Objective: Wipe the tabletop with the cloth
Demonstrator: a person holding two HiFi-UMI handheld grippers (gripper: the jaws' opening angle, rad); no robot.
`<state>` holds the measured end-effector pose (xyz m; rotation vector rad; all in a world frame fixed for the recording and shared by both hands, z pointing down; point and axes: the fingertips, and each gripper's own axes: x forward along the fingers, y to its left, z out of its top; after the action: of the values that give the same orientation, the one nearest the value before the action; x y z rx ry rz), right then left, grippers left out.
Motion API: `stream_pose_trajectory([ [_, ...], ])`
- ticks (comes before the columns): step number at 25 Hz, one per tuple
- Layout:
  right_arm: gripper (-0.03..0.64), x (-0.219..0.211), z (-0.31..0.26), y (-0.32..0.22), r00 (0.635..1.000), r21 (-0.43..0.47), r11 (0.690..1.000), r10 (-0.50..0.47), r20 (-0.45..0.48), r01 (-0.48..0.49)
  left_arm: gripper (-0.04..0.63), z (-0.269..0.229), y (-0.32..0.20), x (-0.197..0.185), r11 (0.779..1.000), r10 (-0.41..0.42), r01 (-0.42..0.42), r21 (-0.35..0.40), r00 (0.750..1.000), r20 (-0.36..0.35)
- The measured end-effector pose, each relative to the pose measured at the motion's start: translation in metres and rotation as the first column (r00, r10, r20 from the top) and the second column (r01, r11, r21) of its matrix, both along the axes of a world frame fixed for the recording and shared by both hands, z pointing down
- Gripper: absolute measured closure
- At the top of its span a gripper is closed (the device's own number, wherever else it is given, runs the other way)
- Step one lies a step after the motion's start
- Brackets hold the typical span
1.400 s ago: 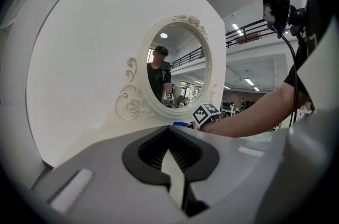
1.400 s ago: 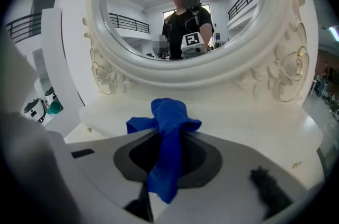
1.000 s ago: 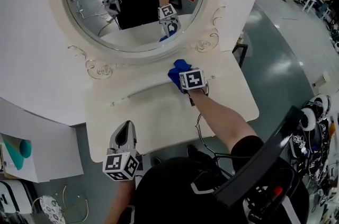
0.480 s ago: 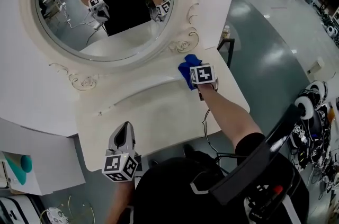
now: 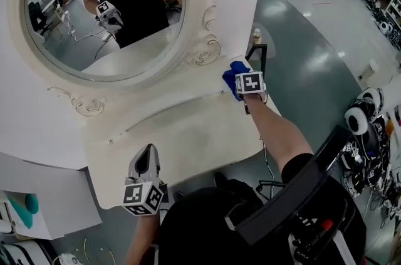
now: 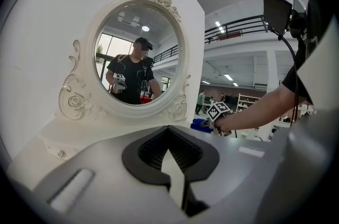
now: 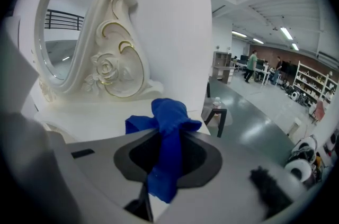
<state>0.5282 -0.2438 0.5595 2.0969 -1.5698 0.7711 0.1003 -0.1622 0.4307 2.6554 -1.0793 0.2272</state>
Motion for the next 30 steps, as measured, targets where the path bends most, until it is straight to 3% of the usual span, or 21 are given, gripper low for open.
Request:
stream_pose_trajectory([
  [4,0.532,0.024,0.007,0.016,0.997,-0.06,0.998,0.005,-0.071,-0.01,0.586,0.001,0.001,0.001,1.0,0.008,-0.008,-0.003,1.0,0.008],
  [10,0.532,0.024,-0.019,0.038,0.997,0.096,0.993,0.076,-0.011,-0.074,0.587,-0.003,-0.006,0.001,1.0,0.031,-0.031,0.002,1.0,0.002],
  [12,0.532,0.008,-0.028,0.042,0.998,0.138,0.988,0.068,0.013,-0.069,0.586,-0.007,-0.009,0.005,0.999,0.05,-0.05,0.008,0.999,-0.004],
  [17,0.532,-0.054,-0.075,0.047,0.998,0.254,0.966,-0.062,0.02,0.054,0.588,-0.023,-0.017,-0.006,0.997,0.065,-0.065,0.051,0.998,-0.004],
  [21,0.532,-0.1,-0.117,0.051,0.992,0.343,0.933,-0.127,0.019,0.113,0.588,-0.035,-0.025,-0.024,0.994,0.057,-0.056,0.094,0.998,-0.006],
  [27,0.531,-0.163,-0.162,0.07,0.985,0.467,0.876,-0.166,0.057,0.12,0.588,-0.039,-0.035,-0.063,0.994,0.0,0.001,0.109,1.0,-0.009],
  [30,0.531,-0.192,-0.184,0.071,0.976,0.501,0.847,-0.216,0.021,0.177,0.588,-0.047,-0.039,-0.079,0.991,-0.023,0.024,0.134,1.0,-0.013],
])
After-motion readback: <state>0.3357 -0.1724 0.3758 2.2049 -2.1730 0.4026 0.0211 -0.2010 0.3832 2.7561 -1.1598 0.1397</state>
